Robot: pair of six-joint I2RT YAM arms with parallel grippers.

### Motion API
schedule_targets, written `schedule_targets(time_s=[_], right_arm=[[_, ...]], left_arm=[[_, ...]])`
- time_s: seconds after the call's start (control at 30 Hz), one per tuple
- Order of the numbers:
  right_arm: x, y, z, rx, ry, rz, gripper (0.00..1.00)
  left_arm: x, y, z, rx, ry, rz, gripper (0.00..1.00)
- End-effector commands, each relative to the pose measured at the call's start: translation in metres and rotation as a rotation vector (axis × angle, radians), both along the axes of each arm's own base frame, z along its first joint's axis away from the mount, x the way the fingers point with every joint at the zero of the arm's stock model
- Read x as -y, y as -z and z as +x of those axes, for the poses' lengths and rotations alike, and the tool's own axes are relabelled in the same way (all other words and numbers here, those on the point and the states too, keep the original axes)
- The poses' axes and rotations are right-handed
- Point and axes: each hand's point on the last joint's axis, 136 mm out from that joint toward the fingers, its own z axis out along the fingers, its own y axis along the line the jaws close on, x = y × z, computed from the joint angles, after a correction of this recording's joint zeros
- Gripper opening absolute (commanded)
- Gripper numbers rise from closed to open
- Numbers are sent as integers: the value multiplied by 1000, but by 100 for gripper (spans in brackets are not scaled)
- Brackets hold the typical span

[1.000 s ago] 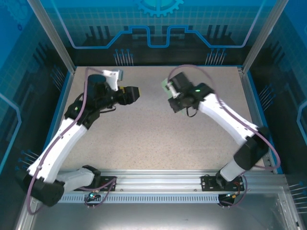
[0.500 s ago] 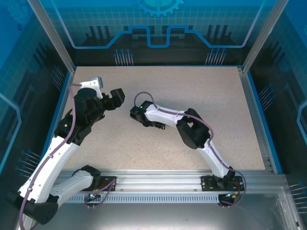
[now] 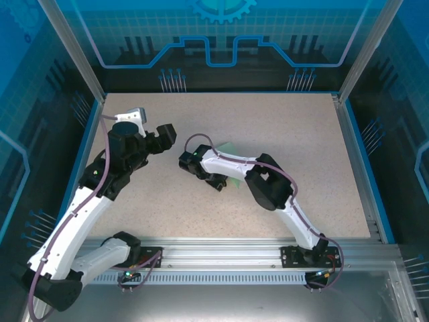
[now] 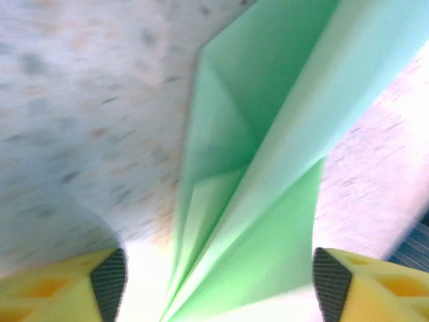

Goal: Fold a paper plane with a square sheet of paper (fold left side to right side)
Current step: Turn over the paper at the center of the table, then fold the wing for the fifth time at the center of the table.

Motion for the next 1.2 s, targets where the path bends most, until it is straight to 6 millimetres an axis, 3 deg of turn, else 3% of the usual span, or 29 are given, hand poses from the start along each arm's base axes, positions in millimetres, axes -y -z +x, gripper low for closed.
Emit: schedule_targets(time_s=[0.0,0.07,0.27,0.43,0.53,0.67,0.8,0.93,1.17], right_arm=[[-41,-30,-34,-105,-15,304,92],[-43,-55,-39,-89,-21,397,99],[-21,-116,-37,-34,13,639,99],[22,-131,-17,-19,174,916,99],[55,-124,1,-21,330,1096,99],[98,-101,19,-16,523,1224,100],[124,-71,21,-52,672,1284,100],[137,-50,16,-81,759,1327,99],[140,-30,4,-122,780,1313,99]], left_arm=[[7,7,3,-26,16,-40,92],[12,12,6,-40,29,-53,92],[35,33,15,-117,109,-102,92],[61,71,27,-280,163,-180,92],[85,98,35,-379,221,-254,91],[117,133,40,-498,284,-280,89],[145,165,42,-615,332,-285,87],[172,191,45,-692,369,-305,86],[207,225,55,-773,409,-345,83]])
